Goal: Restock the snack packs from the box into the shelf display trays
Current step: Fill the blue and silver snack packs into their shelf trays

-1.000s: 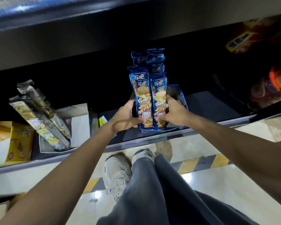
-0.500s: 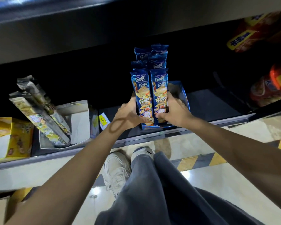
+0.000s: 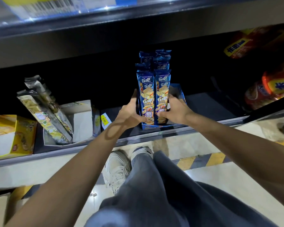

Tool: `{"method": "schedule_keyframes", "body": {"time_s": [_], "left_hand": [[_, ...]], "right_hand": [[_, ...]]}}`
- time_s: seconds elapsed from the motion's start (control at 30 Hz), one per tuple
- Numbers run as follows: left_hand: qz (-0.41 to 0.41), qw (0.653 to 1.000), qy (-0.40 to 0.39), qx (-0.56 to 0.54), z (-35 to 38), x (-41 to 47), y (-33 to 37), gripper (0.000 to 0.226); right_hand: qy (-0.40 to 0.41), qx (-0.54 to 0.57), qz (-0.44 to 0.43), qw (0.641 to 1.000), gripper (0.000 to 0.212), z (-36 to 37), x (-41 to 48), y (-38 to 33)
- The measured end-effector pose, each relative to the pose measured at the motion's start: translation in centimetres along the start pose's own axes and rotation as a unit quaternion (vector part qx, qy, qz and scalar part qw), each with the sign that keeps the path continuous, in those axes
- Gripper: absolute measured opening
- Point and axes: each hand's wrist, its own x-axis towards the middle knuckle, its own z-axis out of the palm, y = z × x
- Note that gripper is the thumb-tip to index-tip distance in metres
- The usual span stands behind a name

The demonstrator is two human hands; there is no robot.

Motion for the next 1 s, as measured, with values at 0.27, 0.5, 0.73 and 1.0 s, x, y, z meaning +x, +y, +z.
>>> {"method": "schedule_keyframes", "body": {"time_s": [0.27,0.5,0.73,1.0], "left_hand": [[0.020,0.987,0.051,0.152,-4.2,-5.0,1.4,0.091],[-0.016,0.967,0.074,0.244,-10.5,-12.2,1.3,0.094],[-0.130,0.941,0.150,0.273,-17.7,-24.1,-3.3,0.096],[-0.298,0.893,0.265,0.209,-23.9,-40.4,-13.1,0.096]], "right_hand": [[0.048,-0.095,0.057,0.993,0.029,-2.0,-5.4,-4.0],[-0.017,-0.231,-0.096,0.968,0.069,-2.2,-9.5,-11.5],[-0.073,-0.330,-0.271,0.901,0.090,1.2,-14.4,-23.1],[-0.103,-0.355,-0.442,0.817,0.082,9.9,-22.9,-36.3]]}}
